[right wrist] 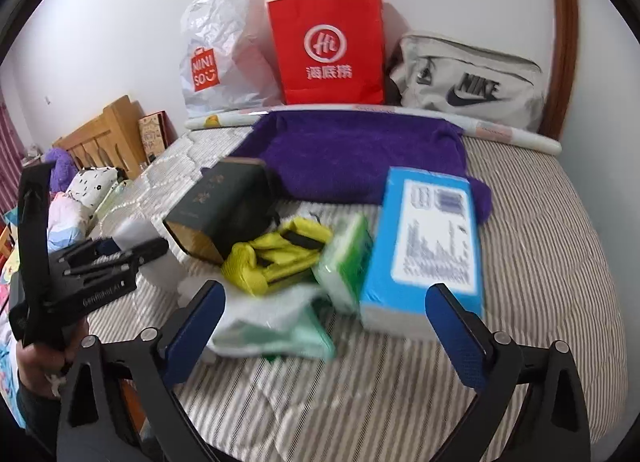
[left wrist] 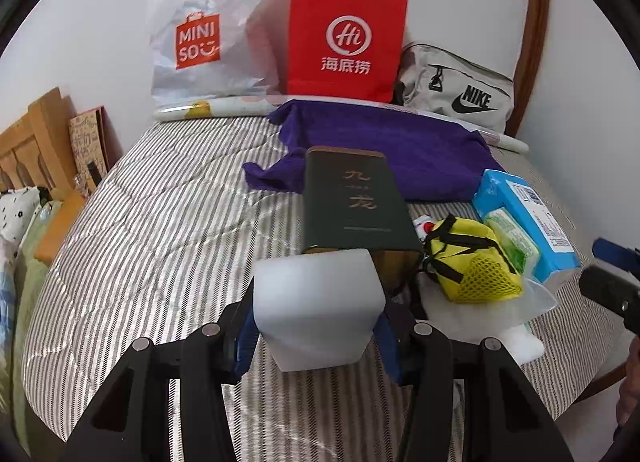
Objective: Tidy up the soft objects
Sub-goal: 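Grasp the white foam block with the left tool while the right tool grasps the yellow mesh pouch, then carry the white block and yellow pouch over the purple towel with both tools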
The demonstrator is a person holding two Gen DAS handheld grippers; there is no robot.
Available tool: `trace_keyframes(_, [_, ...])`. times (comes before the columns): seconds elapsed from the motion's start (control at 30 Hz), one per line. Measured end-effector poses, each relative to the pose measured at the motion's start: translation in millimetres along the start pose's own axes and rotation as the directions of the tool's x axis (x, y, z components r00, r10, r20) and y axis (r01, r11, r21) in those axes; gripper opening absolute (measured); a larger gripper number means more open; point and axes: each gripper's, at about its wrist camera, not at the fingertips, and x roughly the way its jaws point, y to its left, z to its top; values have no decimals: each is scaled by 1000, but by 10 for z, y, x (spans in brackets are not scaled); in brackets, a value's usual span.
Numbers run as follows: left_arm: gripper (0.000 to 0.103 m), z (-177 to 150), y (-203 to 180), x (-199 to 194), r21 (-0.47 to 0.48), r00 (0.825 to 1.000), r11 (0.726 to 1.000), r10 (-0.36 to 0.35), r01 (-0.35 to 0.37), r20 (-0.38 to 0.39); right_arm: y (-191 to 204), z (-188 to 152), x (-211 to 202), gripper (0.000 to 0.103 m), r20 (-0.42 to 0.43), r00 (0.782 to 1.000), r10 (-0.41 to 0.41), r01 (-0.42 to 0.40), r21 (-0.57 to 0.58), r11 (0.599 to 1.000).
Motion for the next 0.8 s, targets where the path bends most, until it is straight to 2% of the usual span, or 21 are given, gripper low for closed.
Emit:
trace_keyframes(0.17, [48, 9, 128, 35, -31, 1000, 999, -11, 11, -12, 268, 132, 221, 98, -14, 1000, 20, -21, -127, 992])
trace_keyframes(0.3, [49, 25, 218, 83, -43, 1000, 999, -3, 2, -22, 453, 172, 516, 84, -76, 994, 77, -89, -164, 982])
trace_keyframes(0.37, [49, 23, 264, 93, -57, 999, 998, -22, 20, -27, 528, 149, 638, 82, -102, 993, 57, -76, -197, 977])
trace_keyframes(0.43, [49, 29, 298, 90, -73, 999, 997, -38, 36, -26, 575, 105, 777, 75, -141, 990, 26, -59, -230, 971])
trace_keyframes(0.47, [49, 30, 303, 89, -74, 999, 997, -40, 38, -26, 579, 90, 822, 67, -156, 987, 25, -62, -236, 970])
trace_keyframes(0.53, [50, 30, 306, 93, -74, 999, 996, -42, 40, -26, 589, 69, 896, 57, -173, 984, 40, -82, -244, 966])
trace_keyframes(0.57, [50, 30, 310, 96, -75, 999, 996, -44, 42, -26, 594, 65, 911, 44, -170, 984, 48, -90, -248, 965])
trace_keyframes(0.6, [50, 30, 314, 100, -77, 999, 996, -46, 44, -27, 601, 70, 926, 35, -173, 983, 57, -100, -252, 963])
trace_keyframes(0.63, [50, 30, 316, 99, -78, 999, 996, -46, 44, -28, 606, 83, 921, 35, -169, 983, 64, -107, -255, 961])
trace_keyframes(0.67, [50, 32, 319, 91, -79, 998, 996, -48, 46, -27, 615, 100, 903, 29, -157, 985, 73, -112, -258, 960])
trace_keyframes(0.8, [50, 31, 321, 65, -80, 999, 996, -43, 41, -23, 582, 195, 711, 28, -96, 983, 156, -174, -222, 959])
